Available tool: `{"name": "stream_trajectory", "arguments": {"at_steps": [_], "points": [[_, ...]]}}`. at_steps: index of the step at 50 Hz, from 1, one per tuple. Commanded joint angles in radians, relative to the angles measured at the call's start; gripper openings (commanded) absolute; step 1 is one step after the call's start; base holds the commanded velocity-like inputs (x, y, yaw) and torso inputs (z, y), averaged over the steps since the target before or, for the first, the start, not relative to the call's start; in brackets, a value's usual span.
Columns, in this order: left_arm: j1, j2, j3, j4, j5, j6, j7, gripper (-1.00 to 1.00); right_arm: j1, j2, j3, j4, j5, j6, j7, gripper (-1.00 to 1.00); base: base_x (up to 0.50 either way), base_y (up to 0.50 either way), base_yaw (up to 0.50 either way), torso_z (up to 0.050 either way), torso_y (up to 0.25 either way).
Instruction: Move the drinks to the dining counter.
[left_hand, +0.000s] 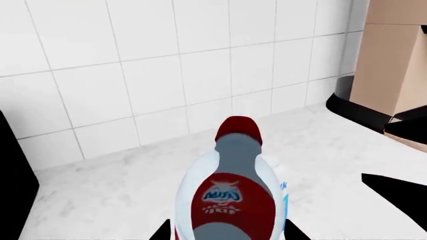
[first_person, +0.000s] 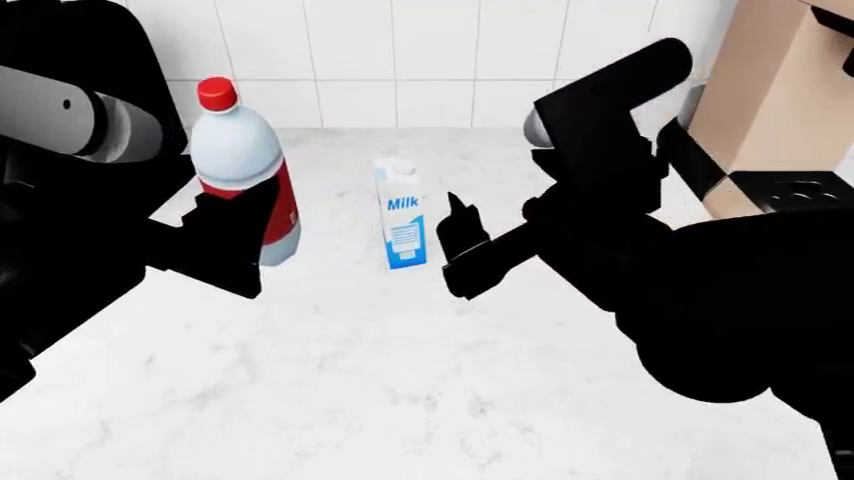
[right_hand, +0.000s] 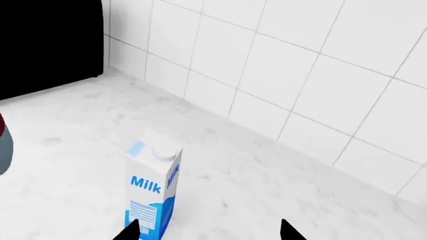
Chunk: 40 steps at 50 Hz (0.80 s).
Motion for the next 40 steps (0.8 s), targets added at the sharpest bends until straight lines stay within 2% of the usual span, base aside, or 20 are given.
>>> {"name": "stream_trajectory", "arguments": {"at_steps": [1,26,40], "points": [[-0.008,-0.014,-0.008,-0.001,-0.006,0.009,-0.008,-1.00,-0.008,-0.041,-0.039,0.034,-0.077,-0.017,-0.063,1.00,0.00,0.00,0.00,0.000,0.000],[0.062,-0.069,-0.056,0.005,0.018,0.027,0.025,-1.00,-0.006,-0.092,-0.105,0.117,-0.212,-0.074,-0.178,1.00,0.00,0.00,0.00,0.000,0.001],[0.042,-0.056,-0.034,-0.003,0.023,0.025,0.026,-1.00,-0.004,-0.130,-0.145,0.173,-0.273,-0.110,-0.240,1.00,0.00,0.00,0.00,0.000,0.000]]}}
